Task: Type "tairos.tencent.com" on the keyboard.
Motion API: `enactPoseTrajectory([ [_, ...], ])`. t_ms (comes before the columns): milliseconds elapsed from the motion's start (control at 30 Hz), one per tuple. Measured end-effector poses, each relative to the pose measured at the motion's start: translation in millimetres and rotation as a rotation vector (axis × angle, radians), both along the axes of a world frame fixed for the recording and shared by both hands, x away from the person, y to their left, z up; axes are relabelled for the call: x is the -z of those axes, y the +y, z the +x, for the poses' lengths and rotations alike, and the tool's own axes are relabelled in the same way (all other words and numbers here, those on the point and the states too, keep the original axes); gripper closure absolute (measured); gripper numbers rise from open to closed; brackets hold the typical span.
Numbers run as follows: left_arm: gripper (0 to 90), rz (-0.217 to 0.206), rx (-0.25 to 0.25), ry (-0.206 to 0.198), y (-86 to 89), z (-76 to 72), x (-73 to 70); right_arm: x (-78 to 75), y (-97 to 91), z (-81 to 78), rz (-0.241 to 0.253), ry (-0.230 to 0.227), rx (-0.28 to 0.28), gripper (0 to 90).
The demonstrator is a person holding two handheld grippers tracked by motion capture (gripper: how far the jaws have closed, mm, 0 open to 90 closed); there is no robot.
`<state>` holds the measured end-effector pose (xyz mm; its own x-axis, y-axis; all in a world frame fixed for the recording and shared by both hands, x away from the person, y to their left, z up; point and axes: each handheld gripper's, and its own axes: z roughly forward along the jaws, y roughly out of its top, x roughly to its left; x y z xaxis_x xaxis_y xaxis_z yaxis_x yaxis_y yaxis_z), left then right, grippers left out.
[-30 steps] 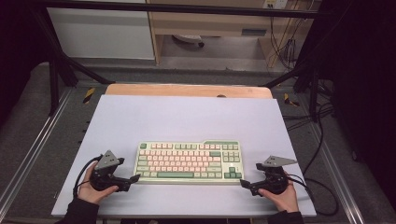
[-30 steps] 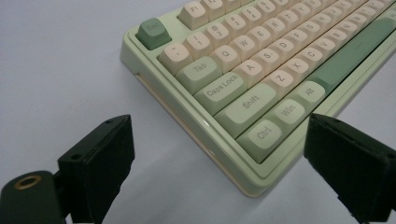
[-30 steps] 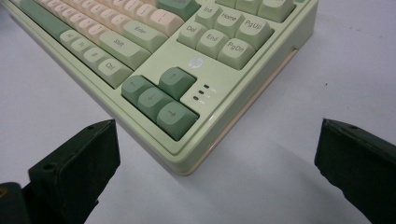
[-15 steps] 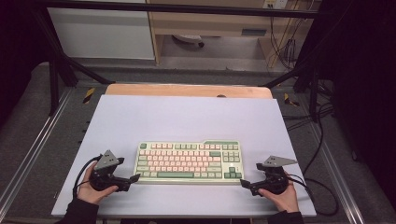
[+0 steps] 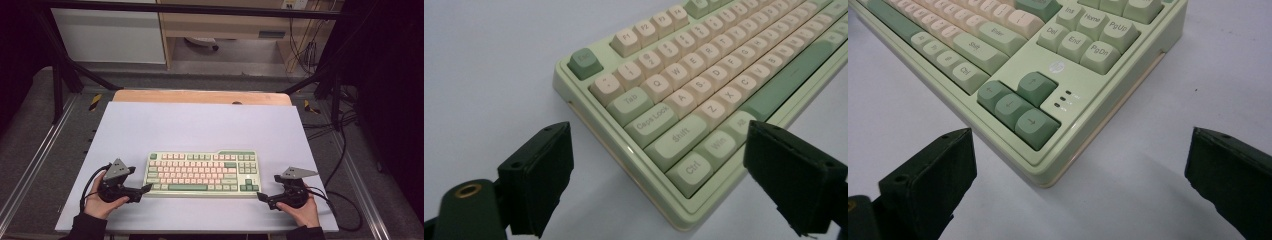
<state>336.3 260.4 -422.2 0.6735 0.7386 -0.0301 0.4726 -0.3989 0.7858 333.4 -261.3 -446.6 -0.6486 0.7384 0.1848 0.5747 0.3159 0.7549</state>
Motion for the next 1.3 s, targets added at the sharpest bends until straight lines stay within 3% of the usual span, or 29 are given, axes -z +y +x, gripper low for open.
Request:
enactPoseTrajectory([
  [467, 25.5, -0.008, 0.021, -0.008, -23.3, 4.6, -16.1, 0.1, 0.7, -0.1, 0.002, -0.001, 0.001, 0.8],
  [833, 37.8, 0.008, 0.044, -0.002, -40.9, 9.7, -18.0, 0.0, 1.2, -0.3, 0.004, 0.005, 0.003, 0.7],
  [1300, 57.6, -0.016, 0.067, 0.021, -61.0, 17.2, -22.1, -0.2, 0.9, -0.3, 0.002, 0.004, 0.002, 0.7],
])
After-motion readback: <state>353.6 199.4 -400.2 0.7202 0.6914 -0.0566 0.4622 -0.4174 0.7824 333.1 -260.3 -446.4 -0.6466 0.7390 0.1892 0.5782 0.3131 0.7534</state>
